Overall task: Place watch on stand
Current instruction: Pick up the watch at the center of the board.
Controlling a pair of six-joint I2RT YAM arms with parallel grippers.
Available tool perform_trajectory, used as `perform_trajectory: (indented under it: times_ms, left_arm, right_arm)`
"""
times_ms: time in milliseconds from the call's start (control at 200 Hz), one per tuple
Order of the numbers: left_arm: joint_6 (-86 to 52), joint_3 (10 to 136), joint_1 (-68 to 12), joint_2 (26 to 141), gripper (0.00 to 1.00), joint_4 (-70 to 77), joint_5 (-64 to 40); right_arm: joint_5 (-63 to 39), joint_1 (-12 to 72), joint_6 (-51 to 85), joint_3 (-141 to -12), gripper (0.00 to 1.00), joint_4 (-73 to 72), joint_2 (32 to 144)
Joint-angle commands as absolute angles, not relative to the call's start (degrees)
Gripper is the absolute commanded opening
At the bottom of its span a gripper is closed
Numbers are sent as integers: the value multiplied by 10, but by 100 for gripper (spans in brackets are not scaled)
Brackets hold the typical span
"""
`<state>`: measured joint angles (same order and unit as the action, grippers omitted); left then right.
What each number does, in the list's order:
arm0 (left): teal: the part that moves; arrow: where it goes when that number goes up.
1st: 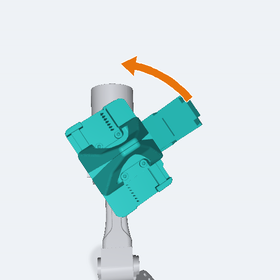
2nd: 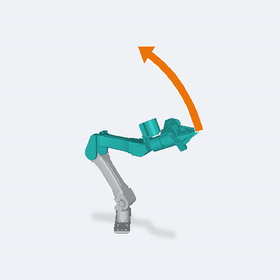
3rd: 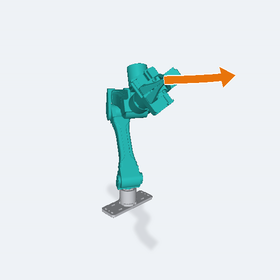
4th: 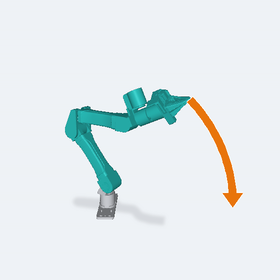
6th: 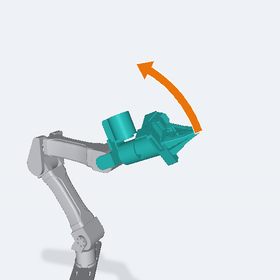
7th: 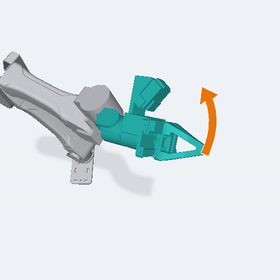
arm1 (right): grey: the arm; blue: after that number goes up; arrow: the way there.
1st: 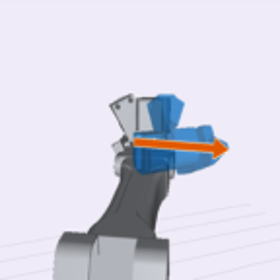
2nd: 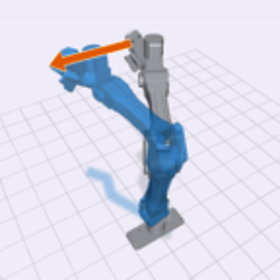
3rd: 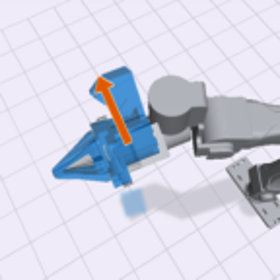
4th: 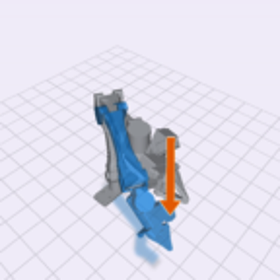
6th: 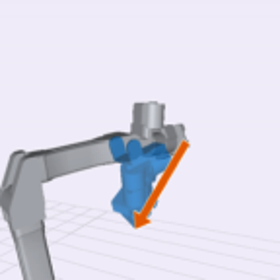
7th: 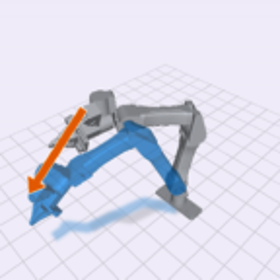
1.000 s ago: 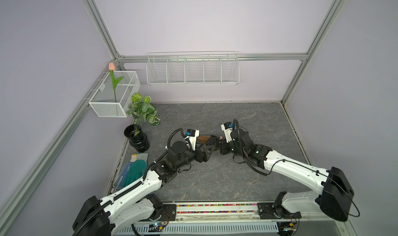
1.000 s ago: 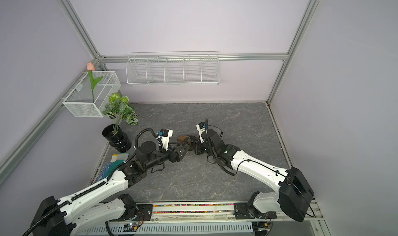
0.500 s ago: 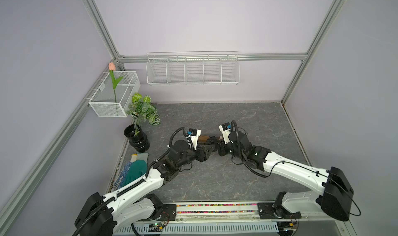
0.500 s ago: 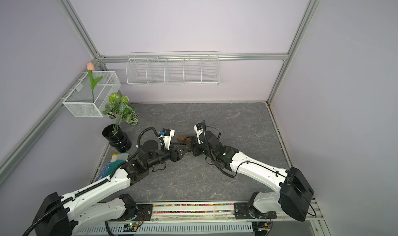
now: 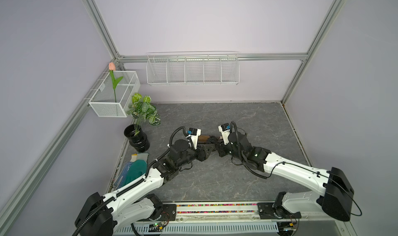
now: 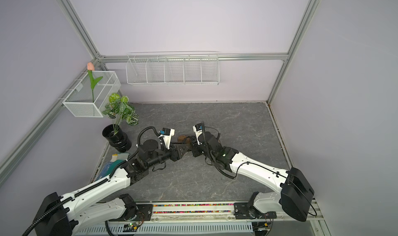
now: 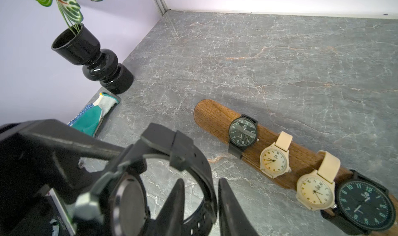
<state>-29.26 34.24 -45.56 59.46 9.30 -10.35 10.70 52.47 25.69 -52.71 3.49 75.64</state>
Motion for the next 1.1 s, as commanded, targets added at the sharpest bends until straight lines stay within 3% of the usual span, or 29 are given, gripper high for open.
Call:
perform_trajectory:
  times_ms: [0,300,535,770,1095]
  left_arm:
    - [-287,355,-458,587,45,89,-92]
    - [-262,383,-458,561,45,-4,-6]
    - [-214,476,-437,591,44,-170,44]
    - [-217,562,-381,661,43,-275,69]
    - [-204,642,-356,767,43,-346,113]
  right_arm:
    - [82,517,264,-528,38,23,746]
    - [28,480,264,-519,67,45,719]
    - [30,435,243,-507,83,115,665]
    - [22,352,248,-456,93,165,591]
    - [-84,221,309,-397,99,160,564]
